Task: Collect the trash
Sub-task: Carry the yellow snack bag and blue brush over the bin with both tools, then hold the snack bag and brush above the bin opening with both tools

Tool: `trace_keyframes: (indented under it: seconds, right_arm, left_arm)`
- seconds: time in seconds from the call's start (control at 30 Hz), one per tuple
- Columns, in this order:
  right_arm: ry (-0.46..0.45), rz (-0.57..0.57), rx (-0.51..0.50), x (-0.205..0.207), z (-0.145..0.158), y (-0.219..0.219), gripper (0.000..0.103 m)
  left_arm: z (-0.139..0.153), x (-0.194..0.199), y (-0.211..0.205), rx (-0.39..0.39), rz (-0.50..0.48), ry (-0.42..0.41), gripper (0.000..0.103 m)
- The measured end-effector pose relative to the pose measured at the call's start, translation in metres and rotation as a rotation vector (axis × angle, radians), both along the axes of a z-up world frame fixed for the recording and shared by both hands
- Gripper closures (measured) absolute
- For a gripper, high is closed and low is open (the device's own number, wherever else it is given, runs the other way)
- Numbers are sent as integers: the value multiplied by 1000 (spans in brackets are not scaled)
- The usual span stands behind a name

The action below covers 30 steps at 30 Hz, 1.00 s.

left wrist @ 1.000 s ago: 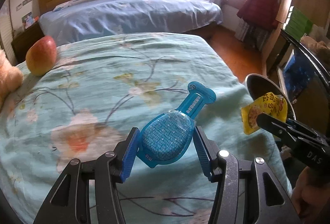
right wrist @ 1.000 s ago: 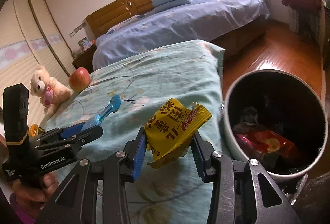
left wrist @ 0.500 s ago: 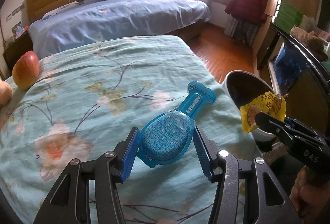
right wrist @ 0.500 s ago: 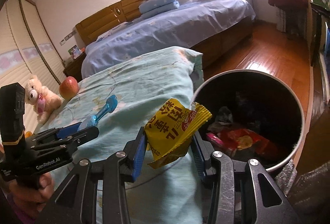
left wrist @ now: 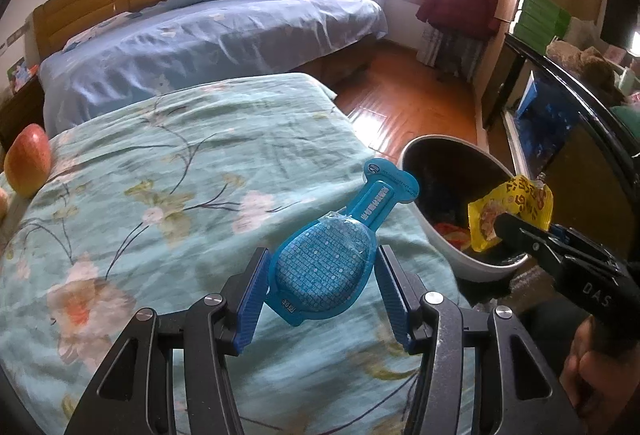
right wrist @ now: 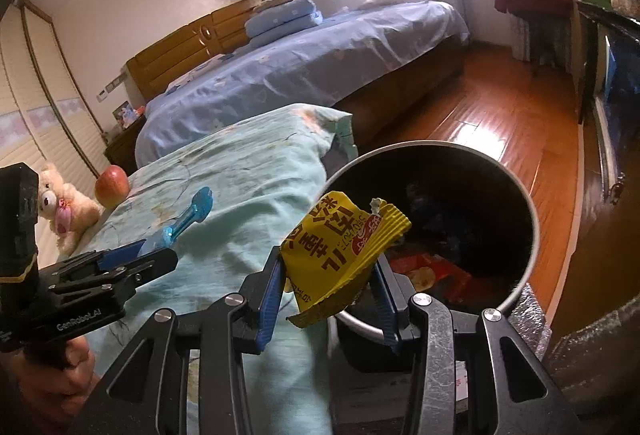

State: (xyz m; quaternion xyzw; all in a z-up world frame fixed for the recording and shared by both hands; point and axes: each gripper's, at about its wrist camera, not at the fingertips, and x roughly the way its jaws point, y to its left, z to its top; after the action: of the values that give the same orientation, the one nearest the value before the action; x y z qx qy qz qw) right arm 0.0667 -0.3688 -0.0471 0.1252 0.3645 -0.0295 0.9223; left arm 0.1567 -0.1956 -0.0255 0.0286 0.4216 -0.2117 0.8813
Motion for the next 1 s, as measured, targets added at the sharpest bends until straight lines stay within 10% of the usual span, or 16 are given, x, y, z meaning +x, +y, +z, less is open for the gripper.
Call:
trace_keyframes:
  seconds: [1.0]
  right_arm:
    - [3, -46, -23, -2, 2, -31, 61]
  left_arm:
    - [5, 4, -35, 13, -54, -21, 51]
